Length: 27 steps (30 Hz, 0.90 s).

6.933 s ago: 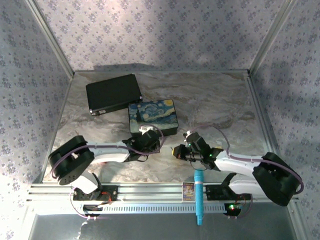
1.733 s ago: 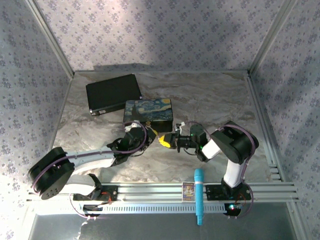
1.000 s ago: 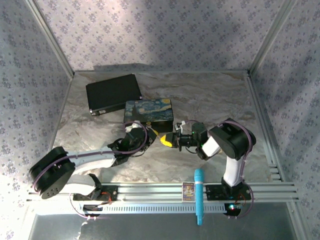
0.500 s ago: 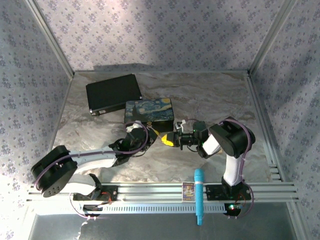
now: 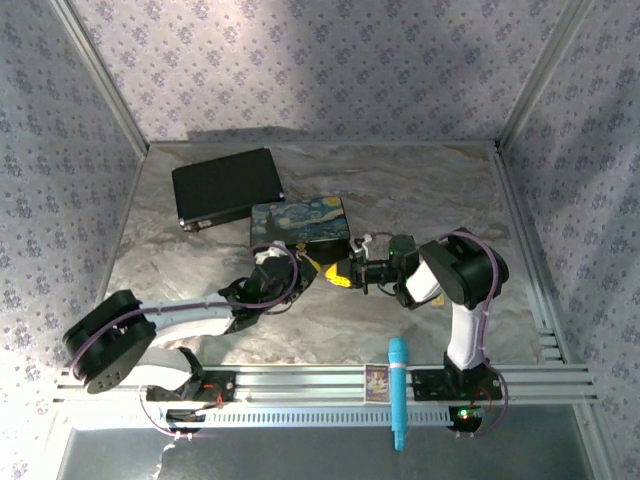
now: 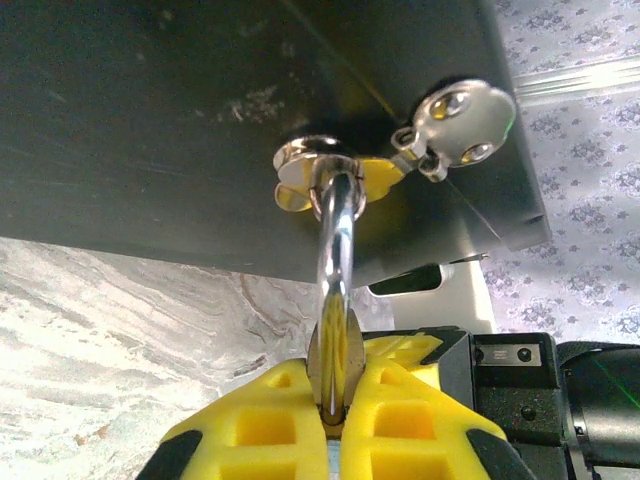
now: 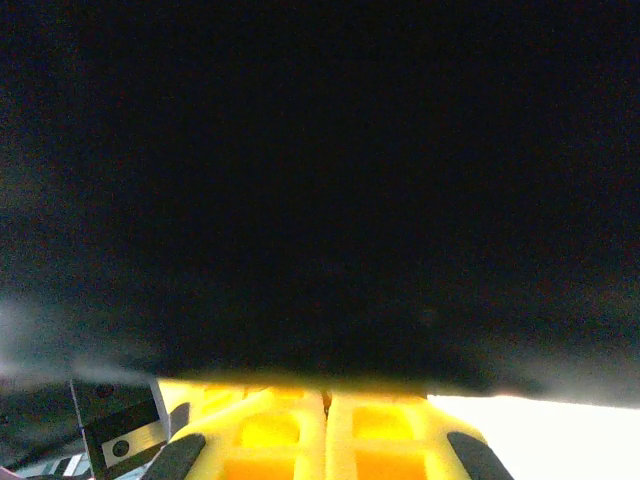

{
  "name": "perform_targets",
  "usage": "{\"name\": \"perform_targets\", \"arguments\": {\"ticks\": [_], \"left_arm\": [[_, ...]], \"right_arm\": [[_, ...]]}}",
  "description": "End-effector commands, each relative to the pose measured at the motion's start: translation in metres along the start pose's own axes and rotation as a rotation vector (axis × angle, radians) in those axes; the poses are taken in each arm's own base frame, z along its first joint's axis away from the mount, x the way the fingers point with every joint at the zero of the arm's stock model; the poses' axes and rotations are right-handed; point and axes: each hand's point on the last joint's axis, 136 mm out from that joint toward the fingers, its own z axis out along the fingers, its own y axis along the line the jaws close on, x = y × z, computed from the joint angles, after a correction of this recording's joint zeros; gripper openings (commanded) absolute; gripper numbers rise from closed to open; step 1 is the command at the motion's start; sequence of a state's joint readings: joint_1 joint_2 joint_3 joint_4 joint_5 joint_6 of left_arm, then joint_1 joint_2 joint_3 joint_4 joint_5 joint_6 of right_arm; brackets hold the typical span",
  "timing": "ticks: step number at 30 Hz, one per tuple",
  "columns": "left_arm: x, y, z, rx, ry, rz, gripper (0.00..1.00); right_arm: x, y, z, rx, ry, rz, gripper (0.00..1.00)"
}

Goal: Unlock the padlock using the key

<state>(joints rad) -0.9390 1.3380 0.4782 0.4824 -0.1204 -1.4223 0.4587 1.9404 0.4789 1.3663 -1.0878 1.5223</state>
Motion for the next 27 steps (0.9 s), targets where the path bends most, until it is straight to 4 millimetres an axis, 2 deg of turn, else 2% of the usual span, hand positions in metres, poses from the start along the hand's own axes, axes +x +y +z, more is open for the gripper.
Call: {"name": "perform_targets", "arguments": {"ticks": [1,7,11,13,16,18,22,25,27], "left_arm": [[0.059,-0.066,-0.013,0.243,0.262,0.048,0.0],[0.063,-0.065,-0.01,0.242,0.27,0.032,0.0],[0.062,-0.063,-0.01,0.235,0.265,0.034,0.0],[0.06,-0.059,-0.009,0.214,0.254,0.035,0.0],[0.057,-0.052,-0.01,0.171,0.234,0.042,0.0],[0.053,-0.048,-0.01,0.147,0.218,0.05,0.0],[0.044,-0.035,-0.01,0.098,0.177,0.036,0.0],[0.038,-0.026,-0.011,0.075,0.147,0.023,0.0],[0.034,-0.021,-0.012,0.055,0.127,0.021,0.0]], "right_arm": [[-0.026,0.015,0.007,-0.023,-0.127,-0.043,0.0],[-0.032,0.036,0.007,-0.053,-0.226,-0.067,0.0],[-0.027,0.046,0.015,-0.054,-0.239,-0.077,0.0],[-0.026,0.042,0.015,-0.035,-0.257,-0.079,0.0],[-0.023,0.023,0.007,0.047,-0.302,-0.089,0.01],[-0.019,0.012,0.005,0.099,-0.309,-0.095,0.08],[-0.01,-0.002,0.0,0.168,-0.303,-0.095,0.35],[-0.002,-0.013,-0.008,0.24,-0.297,-0.097,0.45],[0.005,-0.023,-0.013,0.32,-0.284,-0.101,0.47]]}}
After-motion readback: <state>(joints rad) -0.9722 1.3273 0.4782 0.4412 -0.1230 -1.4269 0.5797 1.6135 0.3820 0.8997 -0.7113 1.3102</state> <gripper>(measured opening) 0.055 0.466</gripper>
